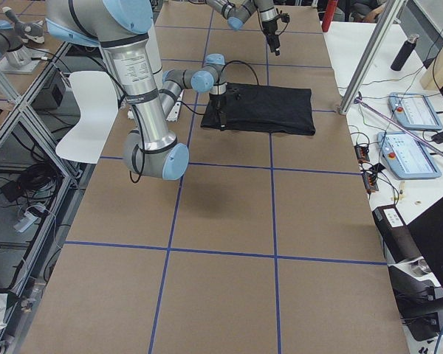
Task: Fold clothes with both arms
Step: 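Slide the right gripper along the shirt's side edge away from the robot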
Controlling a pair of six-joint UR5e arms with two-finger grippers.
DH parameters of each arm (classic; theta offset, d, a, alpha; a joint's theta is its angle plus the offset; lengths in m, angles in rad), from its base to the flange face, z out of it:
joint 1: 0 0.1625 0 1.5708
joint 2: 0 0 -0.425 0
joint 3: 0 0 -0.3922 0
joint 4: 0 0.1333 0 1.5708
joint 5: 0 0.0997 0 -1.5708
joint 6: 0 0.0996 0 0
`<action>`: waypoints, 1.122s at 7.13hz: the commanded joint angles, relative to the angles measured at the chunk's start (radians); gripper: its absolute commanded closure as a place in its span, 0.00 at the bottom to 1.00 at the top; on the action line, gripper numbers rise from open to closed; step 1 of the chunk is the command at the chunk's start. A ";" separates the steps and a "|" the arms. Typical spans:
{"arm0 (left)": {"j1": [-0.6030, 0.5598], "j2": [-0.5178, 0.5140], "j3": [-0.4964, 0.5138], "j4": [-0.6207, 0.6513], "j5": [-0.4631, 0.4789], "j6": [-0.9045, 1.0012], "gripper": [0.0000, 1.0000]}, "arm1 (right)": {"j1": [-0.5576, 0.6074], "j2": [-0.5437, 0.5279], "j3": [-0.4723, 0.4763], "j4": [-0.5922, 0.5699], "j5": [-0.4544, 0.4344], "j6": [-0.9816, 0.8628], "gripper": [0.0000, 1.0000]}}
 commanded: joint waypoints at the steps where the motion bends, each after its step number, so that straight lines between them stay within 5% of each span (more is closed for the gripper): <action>1: 0.000 0.000 0.000 0.000 0.000 0.000 0.00 | -0.004 0.101 -0.108 0.009 -0.008 -0.001 0.00; 8: 0.002 -0.005 0.000 0.000 -0.003 0.000 0.00 | -0.004 0.129 -0.198 0.010 0.004 -0.024 0.00</action>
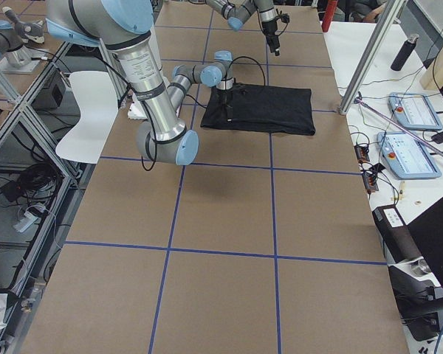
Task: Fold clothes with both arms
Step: 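Slide the right gripper along the shirt's side edge away from the robot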
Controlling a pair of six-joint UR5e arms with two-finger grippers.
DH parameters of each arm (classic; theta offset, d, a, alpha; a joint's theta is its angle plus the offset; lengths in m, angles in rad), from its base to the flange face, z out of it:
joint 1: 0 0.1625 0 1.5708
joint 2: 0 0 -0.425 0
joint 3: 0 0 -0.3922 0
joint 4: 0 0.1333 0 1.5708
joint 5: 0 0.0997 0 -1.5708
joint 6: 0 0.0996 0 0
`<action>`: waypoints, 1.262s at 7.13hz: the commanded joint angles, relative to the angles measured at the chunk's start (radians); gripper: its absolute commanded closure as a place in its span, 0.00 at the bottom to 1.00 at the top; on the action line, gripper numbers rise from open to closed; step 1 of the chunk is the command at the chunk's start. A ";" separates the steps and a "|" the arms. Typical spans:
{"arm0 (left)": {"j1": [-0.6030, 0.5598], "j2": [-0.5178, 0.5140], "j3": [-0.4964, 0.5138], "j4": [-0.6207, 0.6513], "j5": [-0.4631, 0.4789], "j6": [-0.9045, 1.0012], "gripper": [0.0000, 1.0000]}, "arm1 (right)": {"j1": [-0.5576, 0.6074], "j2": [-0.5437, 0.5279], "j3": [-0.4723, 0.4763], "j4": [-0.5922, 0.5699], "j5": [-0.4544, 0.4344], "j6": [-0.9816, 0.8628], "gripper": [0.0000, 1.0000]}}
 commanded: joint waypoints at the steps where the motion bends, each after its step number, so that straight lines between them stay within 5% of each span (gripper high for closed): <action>1: 0.000 -0.005 -0.001 0.000 -0.002 0.000 0.00 | 0.004 0.000 -0.006 0.000 0.006 -0.004 0.00; 9: 0.011 -0.016 -0.007 0.014 0.001 -0.021 0.00 | 0.064 -0.075 0.014 -0.012 0.020 -0.061 0.00</action>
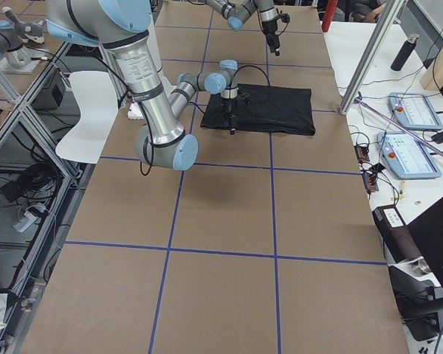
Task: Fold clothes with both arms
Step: 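Slide the right gripper along the shirt's side edge away from the robot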
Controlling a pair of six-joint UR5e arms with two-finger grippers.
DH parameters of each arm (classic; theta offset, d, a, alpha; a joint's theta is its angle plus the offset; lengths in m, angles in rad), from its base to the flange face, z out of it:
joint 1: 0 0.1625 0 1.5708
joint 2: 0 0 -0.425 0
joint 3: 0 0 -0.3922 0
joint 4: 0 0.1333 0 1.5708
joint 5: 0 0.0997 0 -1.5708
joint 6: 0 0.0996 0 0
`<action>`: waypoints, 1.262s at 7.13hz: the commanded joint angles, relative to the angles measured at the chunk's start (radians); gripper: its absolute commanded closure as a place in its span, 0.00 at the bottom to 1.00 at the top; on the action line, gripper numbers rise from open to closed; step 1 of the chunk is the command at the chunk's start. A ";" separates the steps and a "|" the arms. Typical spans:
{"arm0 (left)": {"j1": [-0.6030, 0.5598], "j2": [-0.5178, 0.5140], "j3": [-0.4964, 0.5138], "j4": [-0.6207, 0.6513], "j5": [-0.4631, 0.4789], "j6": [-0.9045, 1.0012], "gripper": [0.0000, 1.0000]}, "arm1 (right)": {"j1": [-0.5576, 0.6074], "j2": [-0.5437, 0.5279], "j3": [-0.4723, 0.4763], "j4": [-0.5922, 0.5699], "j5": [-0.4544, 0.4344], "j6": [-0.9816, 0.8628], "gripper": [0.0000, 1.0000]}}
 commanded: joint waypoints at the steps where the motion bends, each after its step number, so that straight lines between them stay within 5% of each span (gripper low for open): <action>1: 0.006 0.000 -0.001 0.000 0.001 -0.006 0.00 | 0.023 -0.053 0.045 -0.004 0.023 -0.020 0.00; 5: 0.009 0.000 -0.004 0.000 0.003 -0.005 0.00 | 0.086 0.029 0.057 0.007 0.074 -0.040 0.00; 9: 0.010 0.001 0.001 -0.002 0.001 -0.005 0.00 | 0.085 0.143 -0.167 0.137 0.058 -0.038 0.00</action>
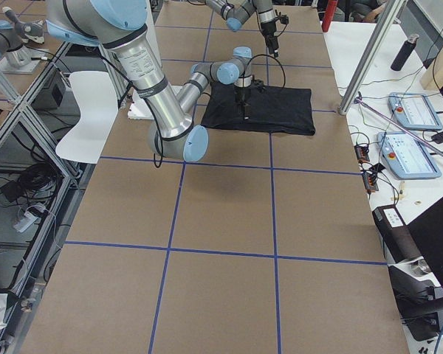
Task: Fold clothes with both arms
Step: 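Slide the right gripper along the shirt's side edge away from the robot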
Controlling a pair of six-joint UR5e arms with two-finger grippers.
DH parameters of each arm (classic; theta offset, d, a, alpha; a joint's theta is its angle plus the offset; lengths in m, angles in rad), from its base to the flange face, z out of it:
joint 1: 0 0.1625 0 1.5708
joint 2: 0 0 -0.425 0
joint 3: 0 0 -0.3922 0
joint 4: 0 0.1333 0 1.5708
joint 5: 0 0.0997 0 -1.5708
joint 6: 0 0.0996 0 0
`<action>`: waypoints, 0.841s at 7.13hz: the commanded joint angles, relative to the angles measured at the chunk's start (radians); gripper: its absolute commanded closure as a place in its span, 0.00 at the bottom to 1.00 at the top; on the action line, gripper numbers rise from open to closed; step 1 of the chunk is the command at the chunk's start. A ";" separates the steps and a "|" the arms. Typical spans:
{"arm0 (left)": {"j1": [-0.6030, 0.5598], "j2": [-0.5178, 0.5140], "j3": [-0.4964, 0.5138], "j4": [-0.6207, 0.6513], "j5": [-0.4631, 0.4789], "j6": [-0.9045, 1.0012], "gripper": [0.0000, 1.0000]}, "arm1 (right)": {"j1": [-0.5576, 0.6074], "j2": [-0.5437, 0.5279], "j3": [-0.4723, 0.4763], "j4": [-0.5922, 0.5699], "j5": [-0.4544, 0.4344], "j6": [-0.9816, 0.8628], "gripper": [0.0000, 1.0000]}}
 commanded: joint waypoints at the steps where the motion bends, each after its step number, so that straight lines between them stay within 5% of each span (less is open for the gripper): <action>1: 0.000 0.000 0.003 -0.001 0.000 0.000 0.00 | 0.000 0.011 -0.078 0.088 -0.006 -0.001 0.00; 6: 0.006 -0.001 0.000 -0.001 0.000 0.000 0.00 | 0.006 0.000 -0.078 0.077 -0.001 -0.001 0.00</action>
